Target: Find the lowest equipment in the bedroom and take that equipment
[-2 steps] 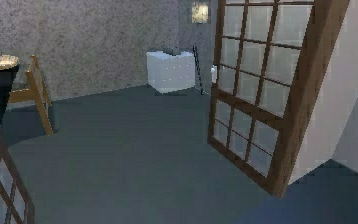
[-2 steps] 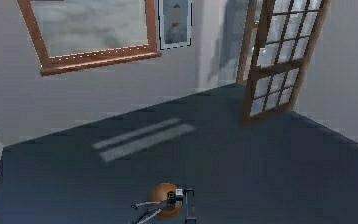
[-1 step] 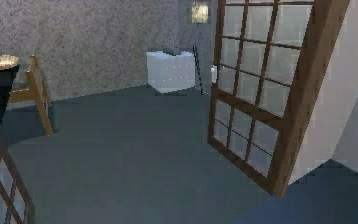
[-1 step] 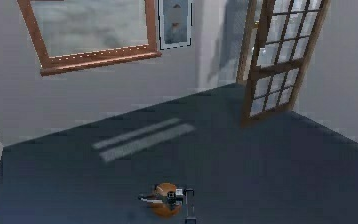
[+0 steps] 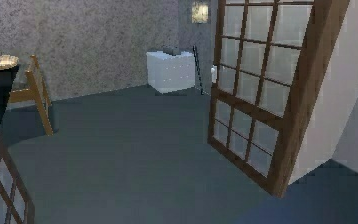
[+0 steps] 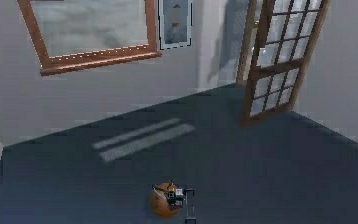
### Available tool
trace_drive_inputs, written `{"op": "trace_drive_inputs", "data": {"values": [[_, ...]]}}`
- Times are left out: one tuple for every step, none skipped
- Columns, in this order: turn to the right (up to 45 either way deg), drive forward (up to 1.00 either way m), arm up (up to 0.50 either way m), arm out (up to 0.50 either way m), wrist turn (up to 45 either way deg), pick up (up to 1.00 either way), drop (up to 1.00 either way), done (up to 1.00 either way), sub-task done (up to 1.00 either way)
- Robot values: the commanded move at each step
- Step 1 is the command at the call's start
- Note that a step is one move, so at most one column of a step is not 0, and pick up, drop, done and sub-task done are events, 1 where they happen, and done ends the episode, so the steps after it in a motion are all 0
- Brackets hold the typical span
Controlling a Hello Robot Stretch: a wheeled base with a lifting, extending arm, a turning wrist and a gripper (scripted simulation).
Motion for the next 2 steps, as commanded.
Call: {"op": "trace_drive_inputs", "data": {"values": [[0.0, 0.0, -0.3, 0.0, 0.0, 0.0, 0.0, 0.0, 0.0], [0.0, 0.0, 0.0, 0.0, 0.0, 1.0, 0.0, 0.0, 0.0]]}}
